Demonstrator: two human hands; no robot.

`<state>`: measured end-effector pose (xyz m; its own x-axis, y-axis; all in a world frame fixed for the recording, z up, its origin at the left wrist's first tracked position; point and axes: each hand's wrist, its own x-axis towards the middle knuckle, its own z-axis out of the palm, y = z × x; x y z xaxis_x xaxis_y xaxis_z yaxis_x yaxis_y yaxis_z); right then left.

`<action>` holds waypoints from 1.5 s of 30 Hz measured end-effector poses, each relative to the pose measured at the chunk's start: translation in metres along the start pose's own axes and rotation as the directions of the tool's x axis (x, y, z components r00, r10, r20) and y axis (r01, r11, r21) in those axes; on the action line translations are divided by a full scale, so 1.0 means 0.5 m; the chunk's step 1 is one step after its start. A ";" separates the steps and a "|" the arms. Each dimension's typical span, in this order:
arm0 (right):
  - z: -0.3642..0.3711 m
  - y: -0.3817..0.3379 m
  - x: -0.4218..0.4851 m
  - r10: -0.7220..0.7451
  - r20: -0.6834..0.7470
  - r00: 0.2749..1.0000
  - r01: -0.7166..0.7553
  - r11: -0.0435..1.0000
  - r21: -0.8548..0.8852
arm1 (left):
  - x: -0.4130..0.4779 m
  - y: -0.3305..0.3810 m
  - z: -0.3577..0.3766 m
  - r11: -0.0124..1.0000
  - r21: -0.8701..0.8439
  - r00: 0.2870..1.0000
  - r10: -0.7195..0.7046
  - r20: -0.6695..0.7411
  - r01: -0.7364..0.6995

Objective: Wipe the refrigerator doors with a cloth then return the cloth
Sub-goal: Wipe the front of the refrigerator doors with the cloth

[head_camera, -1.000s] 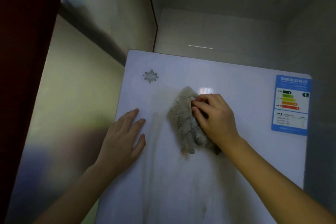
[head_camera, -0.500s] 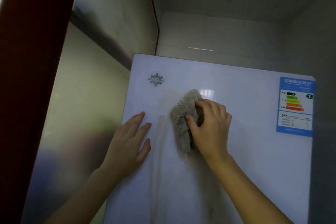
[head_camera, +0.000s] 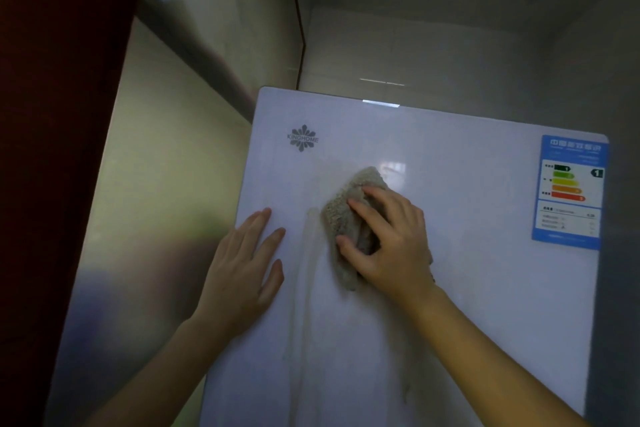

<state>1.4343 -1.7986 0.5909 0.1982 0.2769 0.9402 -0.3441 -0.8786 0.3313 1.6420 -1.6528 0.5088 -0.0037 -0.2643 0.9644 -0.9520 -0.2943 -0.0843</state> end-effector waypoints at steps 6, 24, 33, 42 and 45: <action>-0.001 0.033 0.064 -0.015 -0.056 0.998 0.012 0.998 -0.054 | -0.005 -0.006 0.009 1.000 0.000 0.999 0.008 -0.035 -0.008; 0.010 0.058 0.120 -0.354 -0.003 0.935 0.354 0.935 -0.020 | -0.020 -0.009 0.027 0.998 -0.055 0.998 0.015 -0.064 -0.018; 0.006 0.048 0.068 -0.365 0.097 0.926 0.366 0.931 0.001 | -0.020 -0.011 0.024 0.998 -0.064 0.998 0.021 -0.056 -0.025; 0.019 0.047 0.145 -0.178 0.018 0.984 0.178 0.983 -0.042 | -0.026 -0.010 0.034 0.998 -0.047 0.997 0.026 -0.068 -0.029; 0.034 0.017 0.115 -0.258 0.086 0.962 0.258 0.966 0.011 | -0.025 -0.011 0.037 0.999 -0.032 0.996 0.035 -0.078 -0.038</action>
<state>1.4582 -1.7968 0.6467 0.3584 0.4592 0.8128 -0.2713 -0.7819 0.5613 1.6532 -1.6649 0.4927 -0.0609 -0.2022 0.9774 -0.9604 -0.2548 -0.1126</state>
